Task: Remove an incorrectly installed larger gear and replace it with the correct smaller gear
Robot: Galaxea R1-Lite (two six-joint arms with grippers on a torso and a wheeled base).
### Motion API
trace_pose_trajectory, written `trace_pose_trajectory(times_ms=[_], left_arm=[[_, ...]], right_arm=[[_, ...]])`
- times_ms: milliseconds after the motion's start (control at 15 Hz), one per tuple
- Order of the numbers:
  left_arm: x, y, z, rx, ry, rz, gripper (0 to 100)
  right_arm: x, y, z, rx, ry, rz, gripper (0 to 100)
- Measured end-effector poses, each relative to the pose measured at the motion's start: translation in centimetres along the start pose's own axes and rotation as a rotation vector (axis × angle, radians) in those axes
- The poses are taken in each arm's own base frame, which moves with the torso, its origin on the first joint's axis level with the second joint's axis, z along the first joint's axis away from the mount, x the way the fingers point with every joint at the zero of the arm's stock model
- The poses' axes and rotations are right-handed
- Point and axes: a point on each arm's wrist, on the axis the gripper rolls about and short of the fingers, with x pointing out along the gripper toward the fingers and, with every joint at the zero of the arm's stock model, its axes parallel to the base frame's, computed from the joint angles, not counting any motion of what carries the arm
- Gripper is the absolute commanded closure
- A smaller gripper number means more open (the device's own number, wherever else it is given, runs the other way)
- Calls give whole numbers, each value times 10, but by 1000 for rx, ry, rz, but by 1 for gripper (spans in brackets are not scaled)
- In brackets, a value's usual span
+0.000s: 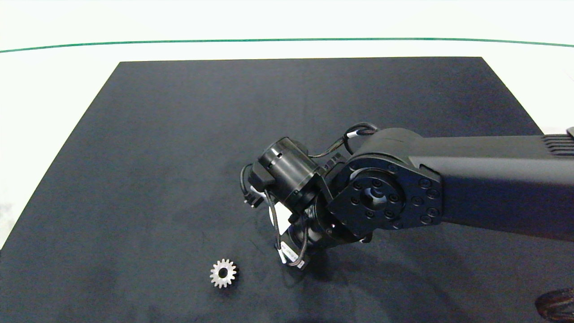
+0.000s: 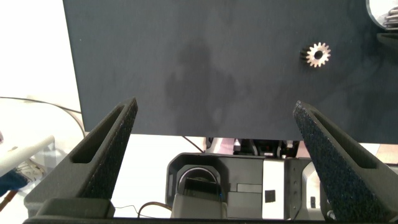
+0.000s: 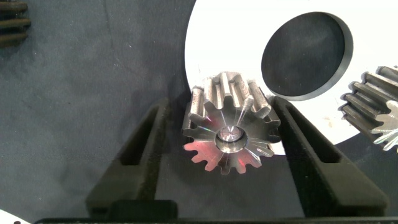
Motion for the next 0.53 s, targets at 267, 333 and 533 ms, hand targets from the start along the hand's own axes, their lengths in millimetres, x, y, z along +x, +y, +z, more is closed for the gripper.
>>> trace_pose_trajectory(times_ms=[267,333,533], left_arm=[[-1,0,-1,0,-2,0,0],[-1,0,-1,1,-3,0,0],[-2,0,-1,3,-7,-1,0]], right_arm=[[1,0,0,1,2,-1,46],[1,0,0,1,3,-2,49],[3,0,-2,-1,5,-3,55]])
